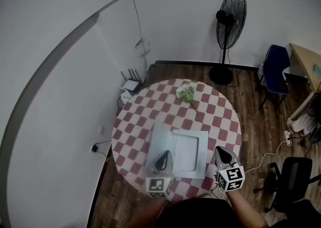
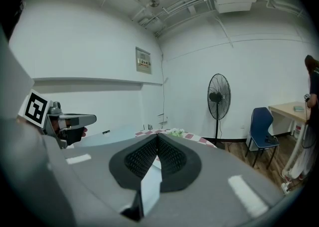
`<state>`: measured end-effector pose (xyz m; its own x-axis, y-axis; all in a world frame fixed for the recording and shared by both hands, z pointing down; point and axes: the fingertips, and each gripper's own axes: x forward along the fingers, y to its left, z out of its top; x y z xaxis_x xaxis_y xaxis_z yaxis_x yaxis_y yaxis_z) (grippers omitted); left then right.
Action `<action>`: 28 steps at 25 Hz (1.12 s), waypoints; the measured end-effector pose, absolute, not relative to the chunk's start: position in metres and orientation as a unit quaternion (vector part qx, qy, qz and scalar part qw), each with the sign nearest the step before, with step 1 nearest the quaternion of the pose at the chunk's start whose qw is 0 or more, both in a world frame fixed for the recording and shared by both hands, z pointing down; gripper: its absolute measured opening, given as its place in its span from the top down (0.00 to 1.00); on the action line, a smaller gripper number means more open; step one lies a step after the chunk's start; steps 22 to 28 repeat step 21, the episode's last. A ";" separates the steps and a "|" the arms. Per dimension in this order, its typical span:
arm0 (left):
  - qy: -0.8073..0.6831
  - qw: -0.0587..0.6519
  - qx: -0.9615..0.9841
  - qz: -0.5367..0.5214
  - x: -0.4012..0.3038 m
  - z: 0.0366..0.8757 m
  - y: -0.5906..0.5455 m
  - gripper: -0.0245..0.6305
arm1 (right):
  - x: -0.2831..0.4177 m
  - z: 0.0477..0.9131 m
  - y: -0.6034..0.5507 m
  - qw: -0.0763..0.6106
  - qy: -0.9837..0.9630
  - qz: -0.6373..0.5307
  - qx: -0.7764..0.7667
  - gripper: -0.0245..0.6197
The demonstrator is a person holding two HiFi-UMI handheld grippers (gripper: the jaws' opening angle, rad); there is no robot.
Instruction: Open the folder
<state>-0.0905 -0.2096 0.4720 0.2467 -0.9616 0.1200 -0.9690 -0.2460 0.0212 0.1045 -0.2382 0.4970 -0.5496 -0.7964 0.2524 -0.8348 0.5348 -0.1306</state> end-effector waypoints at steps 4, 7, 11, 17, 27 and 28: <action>-0.619 0.050 0.782 0.044 -0.084 0.473 -0.212 0.96 | 0.105 0.494 -0.241 0.081 -0.879 0.106 0.458 0.96; -0.625 0.050 0.778 0.051 -0.084 0.476 -0.212 0.96 | 0.105 0.495 -0.246 0.088 -0.881 0.097 0.455 0.96; -0.631 0.058 0.772 0.052 -0.089 0.482 -0.213 0.96 | 0.105 0.497 -0.249 0.095 -0.881 0.095 0.454 0.96; -0.633 0.059 0.770 0.050 -0.096 0.480 -0.213 0.96 | 0.100 0.497 -0.249 0.108 -0.877 0.088 0.460 0.96; -0.633 0.060 0.770 0.048 -0.104 0.480 -0.215 0.96 | 0.093 0.497 -0.249 0.109 -0.876 0.085 0.463 0.96; -0.633 0.060 0.770 0.048 -0.104 0.480 -0.215 0.96 | 0.093 0.497 -0.249 0.109 -0.876 0.085 0.463 0.96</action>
